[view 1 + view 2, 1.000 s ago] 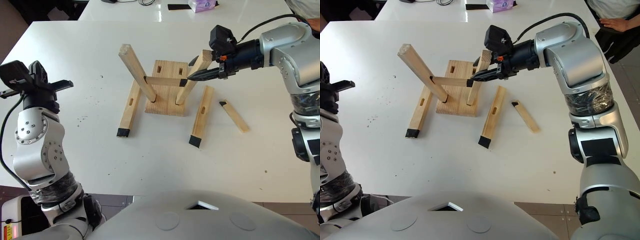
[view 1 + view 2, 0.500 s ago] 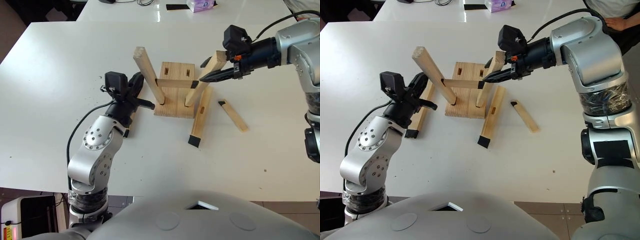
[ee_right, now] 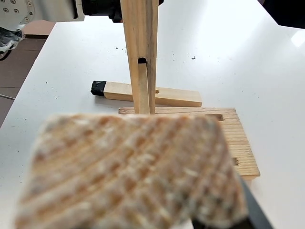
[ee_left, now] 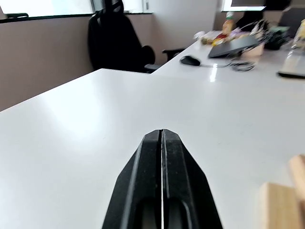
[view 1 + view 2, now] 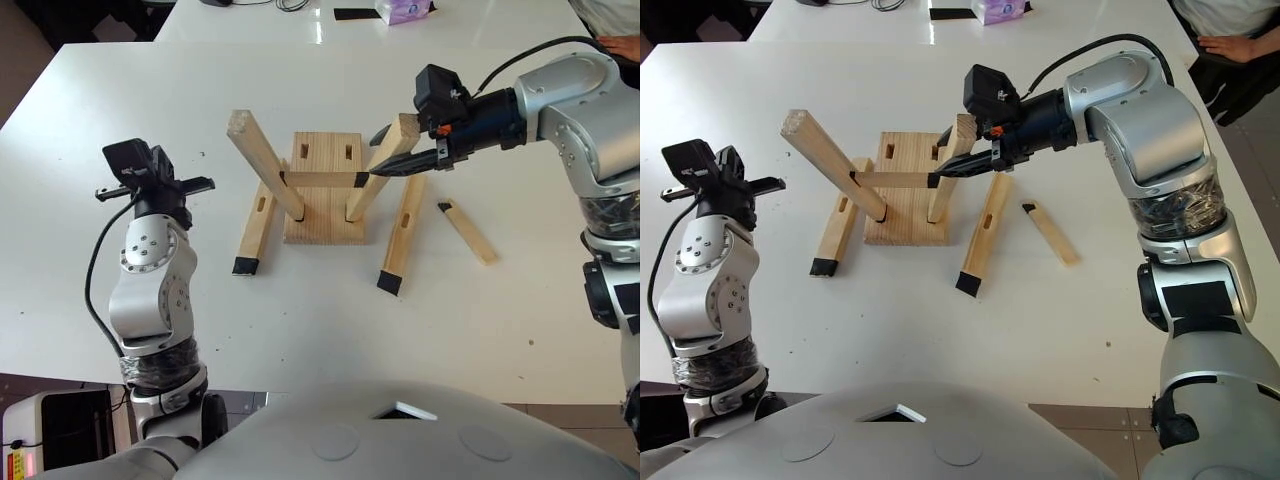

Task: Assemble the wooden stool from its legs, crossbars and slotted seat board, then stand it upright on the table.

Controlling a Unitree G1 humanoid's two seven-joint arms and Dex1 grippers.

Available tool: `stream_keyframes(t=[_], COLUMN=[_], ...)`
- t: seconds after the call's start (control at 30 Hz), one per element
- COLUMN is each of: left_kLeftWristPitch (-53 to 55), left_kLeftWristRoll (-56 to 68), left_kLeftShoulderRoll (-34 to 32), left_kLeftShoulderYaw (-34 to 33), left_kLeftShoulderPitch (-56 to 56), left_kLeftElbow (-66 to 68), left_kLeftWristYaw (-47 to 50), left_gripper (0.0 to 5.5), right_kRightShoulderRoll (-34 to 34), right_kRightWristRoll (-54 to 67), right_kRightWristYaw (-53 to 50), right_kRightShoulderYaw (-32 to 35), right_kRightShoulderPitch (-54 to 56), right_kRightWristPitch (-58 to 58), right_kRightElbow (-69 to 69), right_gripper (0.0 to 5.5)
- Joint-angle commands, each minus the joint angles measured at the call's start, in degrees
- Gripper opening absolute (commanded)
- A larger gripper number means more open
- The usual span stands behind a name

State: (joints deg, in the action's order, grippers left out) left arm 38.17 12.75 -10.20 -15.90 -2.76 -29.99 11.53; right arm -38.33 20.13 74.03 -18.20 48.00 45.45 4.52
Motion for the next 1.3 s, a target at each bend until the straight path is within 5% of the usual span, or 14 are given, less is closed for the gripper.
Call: stream_keyframes(t=[0.03,0.1,0.37,0.5,0.6,0.8,0.93,1.2,1.3], left_kLeftWristPitch=[2.98,2.2,0.37,5.28,6.08,5.14,1.82,-1.45,-3.56], left_kLeftWristRoll=[15.31,20.44,17.84,7.8,4.91,7.23,21.15,20.47,21.51], left_kLeftShoulderRoll=[-2.29,-4.41,-5.75,-1.47,-2.26,-0.07,-0.85,-2.91,-4.06], left_kLeftShoulderYaw=[18.68,26.58,18.39,2.87,-2.4,2.39,26.61,24.44,15.69], left_kLeftShoulderPitch=[1.29,3.8,4.64,0.42,3.93,5.4,4.13,8.97,11.14], left_kLeftElbow=[-14.34,-21.13,-16.26,-1.11,-0.53,-6.76,-21.99,-19.98,-17.95], left_kLeftWristYaw=[-20.42,-28.35,-26.39,-5.71,-2.29,-6.59,-28.29,-29.38,-28.32], left_gripper=[0.0,0.0,0.0,0.0,0.0,0.0,0.0,0.0,0.0], right_kRightShoulderRoll=[0.03,0.66,1.08,1.18,1.22,1.17,1.5,0.1,-1.18], right_kRightWristRoll=[0.02,-0.59,-1.46,-2.07,-2.41,-1.63,-1.42,-0.92,-0.79], right_kRightWristYaw=[0.39,0.67,0.85,0.03,-0.94,-1.26,-0.32,1.73,2.76], right_kRightShoulderYaw=[-1.24,-1.81,-1.08,-0.81,-0.96,-0.47,-1.21,-0.7,0.27], right_kRightShoulderPitch=[-0.3,0.84,1.51,1.07,0.71,0.38,0.77,-0.22,-0.89], right_kRightWristPitch=[0.34,-0.69,-1.68,-1.79,-1.85,-0.74,-0.99,-1.44,-2.22], right_kRightElbow=[-0.7,-2.14,-3.67,-3.89,-3.73,-2.57,-2.39,-1.42,-1.66], right_gripper=[2.04,2.04,2.04,2.04,2.04,2.04,2.04,2.04,2.04])
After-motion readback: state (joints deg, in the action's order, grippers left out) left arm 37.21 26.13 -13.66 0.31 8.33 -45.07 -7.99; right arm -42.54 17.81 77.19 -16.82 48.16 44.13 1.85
